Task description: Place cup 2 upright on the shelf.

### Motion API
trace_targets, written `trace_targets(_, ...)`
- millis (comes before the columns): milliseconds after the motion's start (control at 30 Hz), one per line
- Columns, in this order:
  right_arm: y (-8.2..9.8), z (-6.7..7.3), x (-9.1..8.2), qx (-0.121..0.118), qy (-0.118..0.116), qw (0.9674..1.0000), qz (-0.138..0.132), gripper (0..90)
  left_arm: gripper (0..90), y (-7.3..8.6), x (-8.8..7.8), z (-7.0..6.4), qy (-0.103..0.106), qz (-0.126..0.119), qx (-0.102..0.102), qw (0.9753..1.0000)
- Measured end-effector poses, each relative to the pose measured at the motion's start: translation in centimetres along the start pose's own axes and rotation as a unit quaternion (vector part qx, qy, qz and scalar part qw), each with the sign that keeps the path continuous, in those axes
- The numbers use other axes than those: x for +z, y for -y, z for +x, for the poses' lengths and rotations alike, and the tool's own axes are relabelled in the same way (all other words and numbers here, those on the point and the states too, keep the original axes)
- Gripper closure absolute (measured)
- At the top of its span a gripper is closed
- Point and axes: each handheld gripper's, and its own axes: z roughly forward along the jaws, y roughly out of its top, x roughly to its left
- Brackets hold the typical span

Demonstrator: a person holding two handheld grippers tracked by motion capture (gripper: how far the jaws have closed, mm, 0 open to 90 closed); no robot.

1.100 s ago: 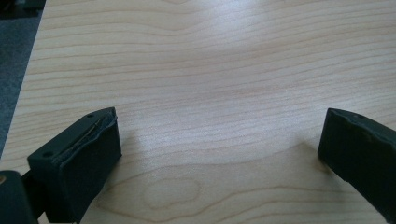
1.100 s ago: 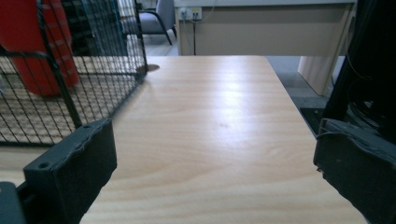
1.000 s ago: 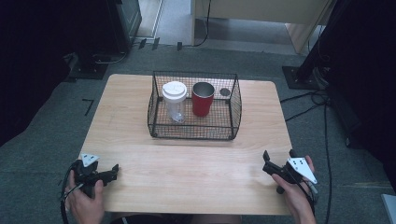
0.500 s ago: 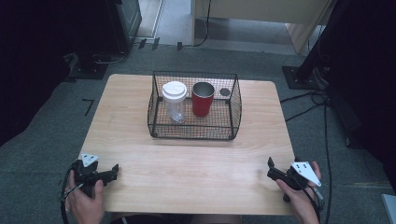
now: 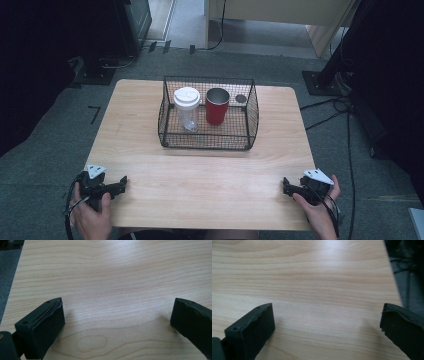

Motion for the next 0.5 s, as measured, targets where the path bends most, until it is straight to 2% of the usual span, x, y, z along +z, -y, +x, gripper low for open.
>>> trace_targets(67,-0.07,-0.26,0.17,0.011,-0.021,0.9997,0.009,0.0,0.0,0.0,0.0,0.0,0.0,0.0,0.0,1.0)
trace_targets(100,-0.08,-0.35,0.18,0.017,-0.022,0.9996,0.011,0.0,0.0,0.0,0.0,0.0,0.0,0.0,0.0,1.0)
trace_targets(500,-0.42,0.04,0.51,0.014,-0.024,0.9996,0.012,0.0,0.0,0.0,-0.01,0.01,0.0,0.0,0.0,1.0)
